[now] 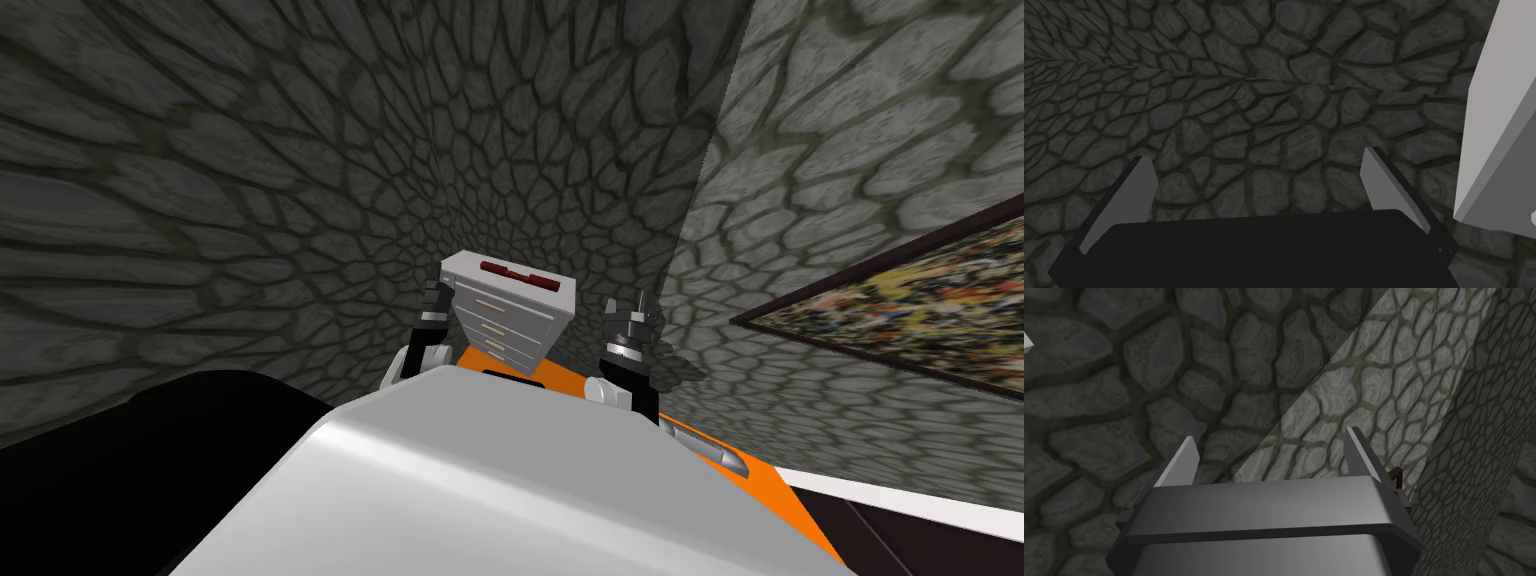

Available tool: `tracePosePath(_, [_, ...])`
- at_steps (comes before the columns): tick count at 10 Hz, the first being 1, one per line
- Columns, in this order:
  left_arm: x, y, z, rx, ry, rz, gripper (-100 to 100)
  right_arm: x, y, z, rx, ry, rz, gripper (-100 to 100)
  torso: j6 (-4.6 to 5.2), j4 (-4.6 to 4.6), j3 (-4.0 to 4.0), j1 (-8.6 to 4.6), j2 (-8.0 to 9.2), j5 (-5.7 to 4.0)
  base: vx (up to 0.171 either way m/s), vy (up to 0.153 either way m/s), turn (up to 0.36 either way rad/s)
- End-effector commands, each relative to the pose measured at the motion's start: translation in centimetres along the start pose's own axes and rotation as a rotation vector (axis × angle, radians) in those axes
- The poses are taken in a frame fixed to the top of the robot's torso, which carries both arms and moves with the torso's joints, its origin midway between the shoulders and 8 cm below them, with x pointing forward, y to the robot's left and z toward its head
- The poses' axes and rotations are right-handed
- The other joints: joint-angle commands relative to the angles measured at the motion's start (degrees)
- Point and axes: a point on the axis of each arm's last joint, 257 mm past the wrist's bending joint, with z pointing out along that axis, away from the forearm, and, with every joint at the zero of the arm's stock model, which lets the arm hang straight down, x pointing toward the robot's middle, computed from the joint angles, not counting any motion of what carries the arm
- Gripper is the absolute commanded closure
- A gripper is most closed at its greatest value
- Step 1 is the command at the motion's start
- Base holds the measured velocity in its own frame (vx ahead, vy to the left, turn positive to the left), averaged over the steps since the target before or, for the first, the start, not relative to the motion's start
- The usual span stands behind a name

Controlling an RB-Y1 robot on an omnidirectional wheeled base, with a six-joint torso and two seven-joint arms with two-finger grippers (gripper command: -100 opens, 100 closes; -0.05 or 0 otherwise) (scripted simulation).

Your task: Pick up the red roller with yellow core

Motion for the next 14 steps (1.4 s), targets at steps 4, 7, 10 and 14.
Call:
tracePosePath(4, [1.0,-0.1,2.3,-0.014,0.074,-0.026,-100,0.0,0.0,0.0,0.0,0.0,0.0,0,0.01,0.06,0.16,0.02,0.27,0.0,-0.068,0.0,-0.03])
tracePosePath(7, [1.6,0.1,3.8,-0.035,0.104,-0.049,-100,0.0,0.0,0.0,0.0,0.0,0.0,0,0.01,0.06,0.16,-0.04,0.27,-0.01,-0.064,-0.009,-0.029])
tracePosePath(10, [2.3,0.5,5.4,-0.065,0.137,-0.072,-100,0.0,0.0,0.0,0.0,0.0,0.0,0,0.0,0.02,0.05,0.0,0.08,0.0,-0.025,-0.003,-0.025])
tracePosePath(14, [3.1,1.1,7.2,-0.102,0.172,-0.094,-100,0.0,0.0,0.0,0.0,0.0,0.0,0,0.0,0.01,0.04,-0.03,0.07,0.0,-0.022,-0.009,-0.024])
